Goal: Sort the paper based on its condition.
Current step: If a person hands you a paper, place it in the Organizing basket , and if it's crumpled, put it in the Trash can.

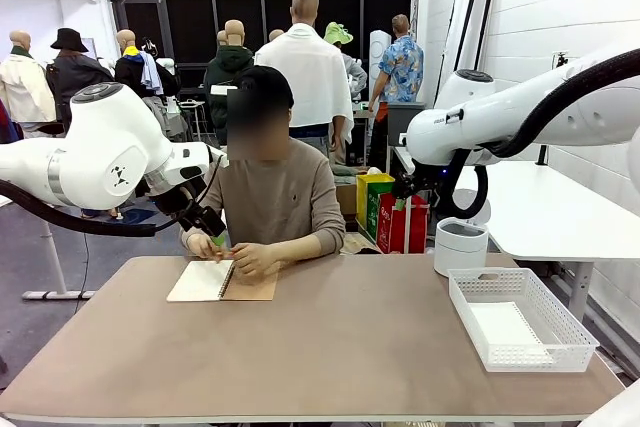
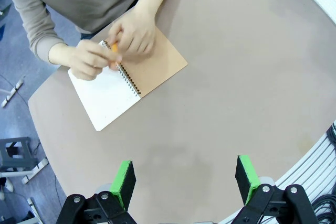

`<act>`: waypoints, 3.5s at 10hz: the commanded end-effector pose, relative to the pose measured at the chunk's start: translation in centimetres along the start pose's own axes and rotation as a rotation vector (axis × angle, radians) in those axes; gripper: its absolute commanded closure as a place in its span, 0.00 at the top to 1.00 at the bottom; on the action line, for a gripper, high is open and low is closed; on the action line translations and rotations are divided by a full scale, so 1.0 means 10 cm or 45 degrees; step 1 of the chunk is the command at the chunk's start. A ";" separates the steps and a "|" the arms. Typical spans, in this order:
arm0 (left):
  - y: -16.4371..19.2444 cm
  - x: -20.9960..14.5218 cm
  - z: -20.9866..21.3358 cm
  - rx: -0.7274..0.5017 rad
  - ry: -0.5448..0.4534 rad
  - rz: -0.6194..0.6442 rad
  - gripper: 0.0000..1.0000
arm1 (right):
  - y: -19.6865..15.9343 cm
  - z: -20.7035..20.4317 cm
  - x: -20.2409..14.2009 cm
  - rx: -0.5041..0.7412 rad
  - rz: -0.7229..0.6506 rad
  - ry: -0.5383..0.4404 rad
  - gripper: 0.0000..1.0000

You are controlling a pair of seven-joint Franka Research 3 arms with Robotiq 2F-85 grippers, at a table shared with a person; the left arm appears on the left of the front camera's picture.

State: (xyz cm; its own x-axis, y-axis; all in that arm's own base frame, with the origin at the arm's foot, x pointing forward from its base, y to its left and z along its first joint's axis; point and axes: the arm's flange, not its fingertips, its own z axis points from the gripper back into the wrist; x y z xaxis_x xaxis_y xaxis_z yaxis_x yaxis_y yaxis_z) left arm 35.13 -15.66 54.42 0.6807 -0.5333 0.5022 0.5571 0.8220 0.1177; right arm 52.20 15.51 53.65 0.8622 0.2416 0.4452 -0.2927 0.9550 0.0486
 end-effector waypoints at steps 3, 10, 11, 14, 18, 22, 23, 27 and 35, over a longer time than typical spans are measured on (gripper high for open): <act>0.02 -0.01 0.00 0.007 0.002 -0.006 1.00 | 0.22 0.02 -0.20 0.088 0.082 -0.027 1.00; 0.02 -0.01 0.00 0.007 0.002 -0.006 1.00 | 0.74 0.36 -0.83 0.309 0.376 -0.196 1.00; 0.02 -0.01 0.00 0.007 0.002 -0.006 1.00 | 0.79 0.38 -0.90 0.333 0.410 -0.202 1.00; 0.02 -0.01 0.00 0.007 0.002 -0.006 1.00 | 0.87 0.31 -0.95 0.296 0.479 -0.192 1.00; 0.02 -0.01 0.00 0.007 0.002 -0.006 1.00 | 0.93 0.34 -0.92 0.289 0.463 -0.164 1.00; 0.02 -0.01 0.00 0.007 0.002 -0.006 1.00 | 0.93 0.34 -0.92 0.289 0.463 -0.164 1.00; 0.02 -0.01 0.00 0.007 0.002 -0.006 1.00 | 0.93 0.34 -0.92 0.289 0.463 -0.164 1.00; 0.02 -0.01 0.00 0.007 0.002 -0.006 1.00 | 0.93 0.34 -0.92 0.289 0.463 -0.164 1.00; 0.02 -0.01 0.00 0.007 0.002 -0.006 1.00 | 0.93 0.34 -0.92 0.289 0.463 -0.164 1.00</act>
State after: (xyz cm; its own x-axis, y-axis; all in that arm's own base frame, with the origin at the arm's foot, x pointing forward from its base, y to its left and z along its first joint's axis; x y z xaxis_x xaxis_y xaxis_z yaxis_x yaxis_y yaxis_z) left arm 35.14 -15.66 54.41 0.6808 -0.5333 0.5022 0.5571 0.8221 0.1177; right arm 40.25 21.80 52.94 0.6229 0.5207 0.5839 -0.6681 0.7424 0.0506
